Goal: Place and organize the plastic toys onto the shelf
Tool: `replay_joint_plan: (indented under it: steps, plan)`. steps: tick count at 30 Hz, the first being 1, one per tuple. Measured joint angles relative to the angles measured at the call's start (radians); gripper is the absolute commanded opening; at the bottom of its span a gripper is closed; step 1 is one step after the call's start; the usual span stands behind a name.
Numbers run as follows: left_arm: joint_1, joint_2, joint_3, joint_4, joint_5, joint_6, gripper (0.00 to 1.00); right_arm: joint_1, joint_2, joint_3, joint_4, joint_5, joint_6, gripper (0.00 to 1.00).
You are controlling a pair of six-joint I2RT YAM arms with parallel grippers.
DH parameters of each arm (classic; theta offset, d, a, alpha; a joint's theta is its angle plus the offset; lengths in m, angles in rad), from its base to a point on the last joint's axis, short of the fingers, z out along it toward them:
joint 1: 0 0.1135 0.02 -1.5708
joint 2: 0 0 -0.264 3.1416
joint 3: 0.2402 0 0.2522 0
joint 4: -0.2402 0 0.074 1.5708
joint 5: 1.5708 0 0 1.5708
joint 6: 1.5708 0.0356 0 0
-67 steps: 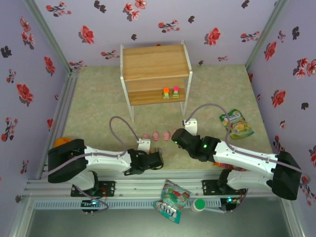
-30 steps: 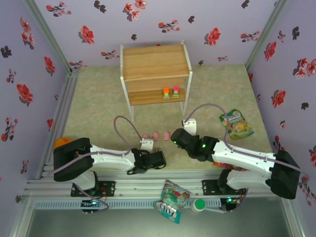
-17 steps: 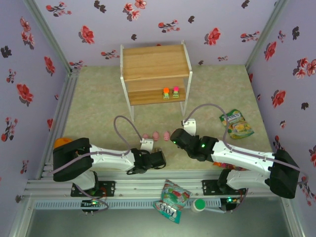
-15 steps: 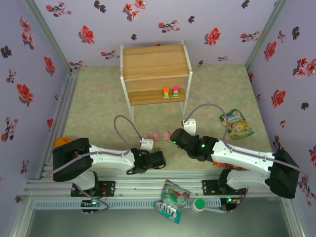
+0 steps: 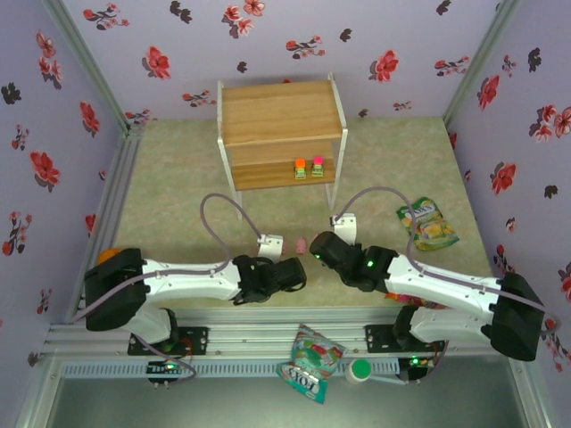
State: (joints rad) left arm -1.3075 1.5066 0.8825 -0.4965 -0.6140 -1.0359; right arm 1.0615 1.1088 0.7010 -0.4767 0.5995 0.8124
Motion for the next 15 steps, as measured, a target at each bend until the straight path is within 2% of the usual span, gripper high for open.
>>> replay_joint_plan:
  steps: [7, 15]
  plan:
    - [0.067, 0.000, 0.058, -0.005, -0.014, 0.079, 0.27, -0.008, -0.032, -0.027, 0.000, 0.000, 0.000, 0.38]
    - [0.145, 0.050, 0.209, 0.019, -0.016, 0.204, 0.27, -0.008, -0.043, -0.063, 0.001, 0.000, 0.001, 0.38]
